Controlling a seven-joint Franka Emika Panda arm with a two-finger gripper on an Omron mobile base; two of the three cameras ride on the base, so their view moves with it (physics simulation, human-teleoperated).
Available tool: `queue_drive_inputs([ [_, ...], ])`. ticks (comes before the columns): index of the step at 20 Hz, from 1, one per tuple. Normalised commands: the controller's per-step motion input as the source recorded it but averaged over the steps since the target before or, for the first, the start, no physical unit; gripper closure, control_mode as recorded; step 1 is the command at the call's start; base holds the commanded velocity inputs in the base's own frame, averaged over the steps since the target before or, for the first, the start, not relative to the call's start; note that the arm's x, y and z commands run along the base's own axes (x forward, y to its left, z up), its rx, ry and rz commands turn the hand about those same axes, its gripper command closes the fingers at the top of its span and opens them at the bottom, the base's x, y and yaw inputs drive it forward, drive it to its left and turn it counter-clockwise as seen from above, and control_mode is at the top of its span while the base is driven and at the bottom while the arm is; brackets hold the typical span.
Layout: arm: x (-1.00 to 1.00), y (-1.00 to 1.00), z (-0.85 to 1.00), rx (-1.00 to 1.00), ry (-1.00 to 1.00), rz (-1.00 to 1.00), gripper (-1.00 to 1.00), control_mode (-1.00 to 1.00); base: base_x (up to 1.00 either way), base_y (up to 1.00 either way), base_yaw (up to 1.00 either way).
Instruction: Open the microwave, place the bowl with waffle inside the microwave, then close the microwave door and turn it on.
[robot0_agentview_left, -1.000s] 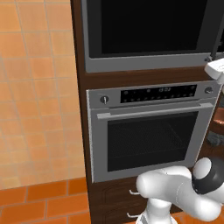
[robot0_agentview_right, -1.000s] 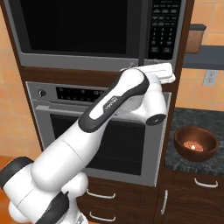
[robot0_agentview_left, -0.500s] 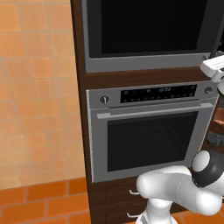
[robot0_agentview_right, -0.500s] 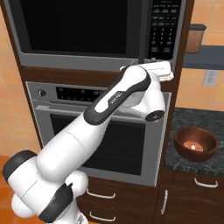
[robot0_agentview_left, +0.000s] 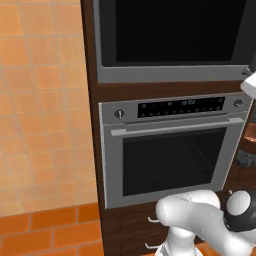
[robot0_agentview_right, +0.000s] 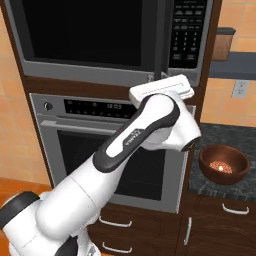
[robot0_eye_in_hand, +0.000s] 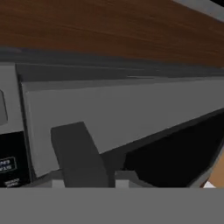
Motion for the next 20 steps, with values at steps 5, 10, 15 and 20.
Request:
queue_drive_inputs([
  [5,-1.00,0.10,0.00,-0.09,-0.05,0.32,1.00,-1.00,0.00,0.00,0.00],
  [10,-1.00,0.13,-0.10,-0.06,-0.13,0.15,-1.00,-1.00,0.00,0.00,0.00],
  [15,-0.90,-0.38,-0.72,-0.02,-0.07,0.13,-1.00,-1.00,0.00,0.00,0.00],
  [20,0.81,-0.37,-0.72,-0.03,0.00,0.09,-1.00,-1.00,0.00,0.00,0.00],
])
